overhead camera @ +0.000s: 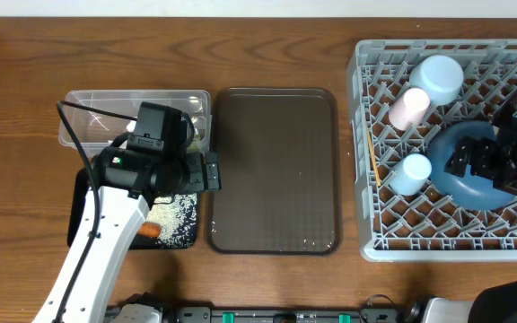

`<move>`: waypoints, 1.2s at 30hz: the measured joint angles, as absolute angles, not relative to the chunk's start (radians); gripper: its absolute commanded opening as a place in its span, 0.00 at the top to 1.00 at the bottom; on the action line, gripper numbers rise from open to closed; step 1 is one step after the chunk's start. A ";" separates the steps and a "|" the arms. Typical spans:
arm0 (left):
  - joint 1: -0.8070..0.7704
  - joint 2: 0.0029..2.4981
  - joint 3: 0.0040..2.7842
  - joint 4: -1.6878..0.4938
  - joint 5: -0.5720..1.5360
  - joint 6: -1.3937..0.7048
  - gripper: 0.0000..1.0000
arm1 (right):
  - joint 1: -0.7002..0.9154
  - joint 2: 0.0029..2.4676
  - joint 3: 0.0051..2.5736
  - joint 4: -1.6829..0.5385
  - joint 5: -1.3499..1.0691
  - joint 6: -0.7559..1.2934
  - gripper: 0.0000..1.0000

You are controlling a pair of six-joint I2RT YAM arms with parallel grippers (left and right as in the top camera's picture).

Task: Sort waste into correct bins and load items into the dishwasher rack
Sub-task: 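Open the right gripper and release the blue plate in the rack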

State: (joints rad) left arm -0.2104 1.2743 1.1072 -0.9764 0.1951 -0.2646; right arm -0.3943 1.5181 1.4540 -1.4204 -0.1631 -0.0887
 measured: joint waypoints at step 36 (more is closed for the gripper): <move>-0.210 1.274 1.107 -0.976 0.195 -0.265 0.02 | -0.132 0.960 1.454 -1.421 -0.161 -0.092 0.01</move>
State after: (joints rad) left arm -0.2104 1.2743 1.1072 -0.9760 0.1951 -0.2649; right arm -0.1318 0.9604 1.4536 -1.4208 -0.1612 -0.0921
